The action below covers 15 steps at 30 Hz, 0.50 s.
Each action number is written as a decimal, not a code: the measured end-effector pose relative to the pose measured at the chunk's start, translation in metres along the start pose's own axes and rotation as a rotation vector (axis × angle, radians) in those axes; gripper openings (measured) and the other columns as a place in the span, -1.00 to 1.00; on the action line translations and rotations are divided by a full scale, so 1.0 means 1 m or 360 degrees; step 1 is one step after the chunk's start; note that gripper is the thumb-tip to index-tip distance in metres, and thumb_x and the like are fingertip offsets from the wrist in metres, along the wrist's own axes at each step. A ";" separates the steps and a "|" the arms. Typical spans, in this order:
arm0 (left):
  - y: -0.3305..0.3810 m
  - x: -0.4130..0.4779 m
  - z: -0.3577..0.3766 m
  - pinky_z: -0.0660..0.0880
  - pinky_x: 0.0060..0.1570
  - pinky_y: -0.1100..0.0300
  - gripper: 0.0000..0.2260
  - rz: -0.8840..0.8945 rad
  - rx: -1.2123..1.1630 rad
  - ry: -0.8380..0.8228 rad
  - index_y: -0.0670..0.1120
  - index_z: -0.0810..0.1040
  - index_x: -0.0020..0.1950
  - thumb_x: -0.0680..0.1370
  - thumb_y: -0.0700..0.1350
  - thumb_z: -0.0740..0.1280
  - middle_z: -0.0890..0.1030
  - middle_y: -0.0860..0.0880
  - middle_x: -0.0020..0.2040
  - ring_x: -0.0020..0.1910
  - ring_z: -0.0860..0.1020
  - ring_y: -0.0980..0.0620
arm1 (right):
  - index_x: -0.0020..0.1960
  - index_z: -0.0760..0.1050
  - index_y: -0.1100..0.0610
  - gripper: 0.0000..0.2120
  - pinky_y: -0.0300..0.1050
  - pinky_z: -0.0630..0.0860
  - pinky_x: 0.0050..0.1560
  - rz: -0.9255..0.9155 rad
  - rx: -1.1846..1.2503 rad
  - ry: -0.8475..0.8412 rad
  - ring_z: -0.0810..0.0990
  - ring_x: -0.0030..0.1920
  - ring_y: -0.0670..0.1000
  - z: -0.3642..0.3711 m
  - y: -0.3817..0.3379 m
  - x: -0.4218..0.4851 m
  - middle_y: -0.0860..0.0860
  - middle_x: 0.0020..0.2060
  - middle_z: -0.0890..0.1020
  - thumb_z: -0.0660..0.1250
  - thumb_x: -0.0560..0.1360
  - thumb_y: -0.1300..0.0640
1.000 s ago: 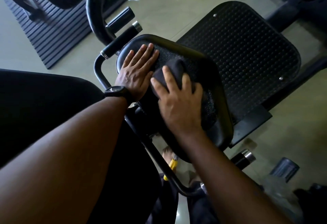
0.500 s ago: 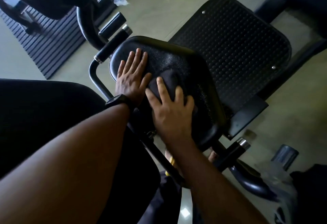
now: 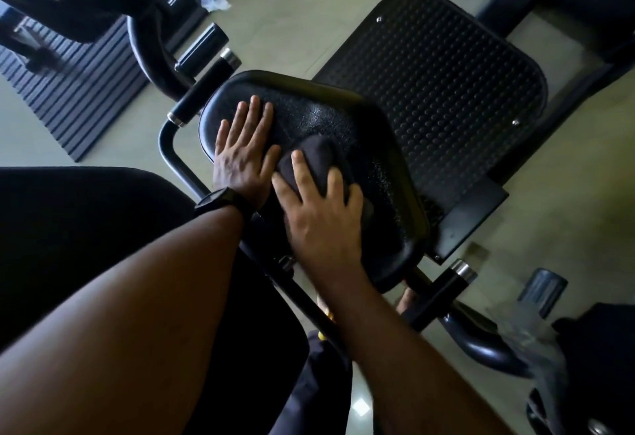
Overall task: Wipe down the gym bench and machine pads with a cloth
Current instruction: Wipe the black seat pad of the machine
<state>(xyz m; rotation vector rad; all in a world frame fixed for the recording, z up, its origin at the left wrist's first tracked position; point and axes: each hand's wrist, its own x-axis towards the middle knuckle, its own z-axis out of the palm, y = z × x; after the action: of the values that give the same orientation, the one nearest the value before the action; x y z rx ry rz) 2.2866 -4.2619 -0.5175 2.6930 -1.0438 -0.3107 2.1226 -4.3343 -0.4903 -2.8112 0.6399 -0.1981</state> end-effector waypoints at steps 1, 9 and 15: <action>0.000 0.001 0.000 -0.11 0.61 -0.06 -0.39 -0.0003 -0.0008 0.0010 0.03 0.08 0.67 0.63 0.16 0.02 0.04 -0.02 0.67 0.65 -0.05 -0.02 | 0.46 0.43 -0.17 -0.55 0.21 0.32 0.19 -0.0090 -0.0029 -0.0029 0.42 0.34 0.27 -0.003 0.012 0.012 -0.01 0.55 0.34 0.31 0.58 0.01; 0.002 0.000 0.001 -0.12 0.61 -0.08 -0.39 0.0007 0.0007 0.0031 0.03 0.07 0.67 0.62 0.13 0.04 0.03 -0.03 0.67 0.65 -0.05 -0.03 | 0.52 0.35 -0.14 -0.46 0.27 0.35 0.21 0.0783 -0.0123 0.0143 0.40 0.35 0.32 -0.006 0.012 -0.044 0.05 0.57 0.31 0.33 0.55 0.00; 0.001 0.000 0.001 -0.11 0.61 -0.07 -0.38 0.0015 0.0018 0.0034 0.01 0.08 0.67 0.61 0.13 0.05 0.04 -0.05 0.67 0.65 -0.04 -0.05 | 0.50 0.38 -0.18 -0.50 0.26 0.31 0.22 0.0120 -0.0029 -0.0018 0.39 0.37 0.30 -0.002 0.001 -0.011 0.02 0.57 0.30 0.29 0.58 0.00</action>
<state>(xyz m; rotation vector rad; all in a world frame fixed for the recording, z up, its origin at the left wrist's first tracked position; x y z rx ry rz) 2.2856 -4.2629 -0.5178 2.6946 -1.0550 -0.2743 2.1120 -4.3307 -0.4892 -2.7972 0.7474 -0.1629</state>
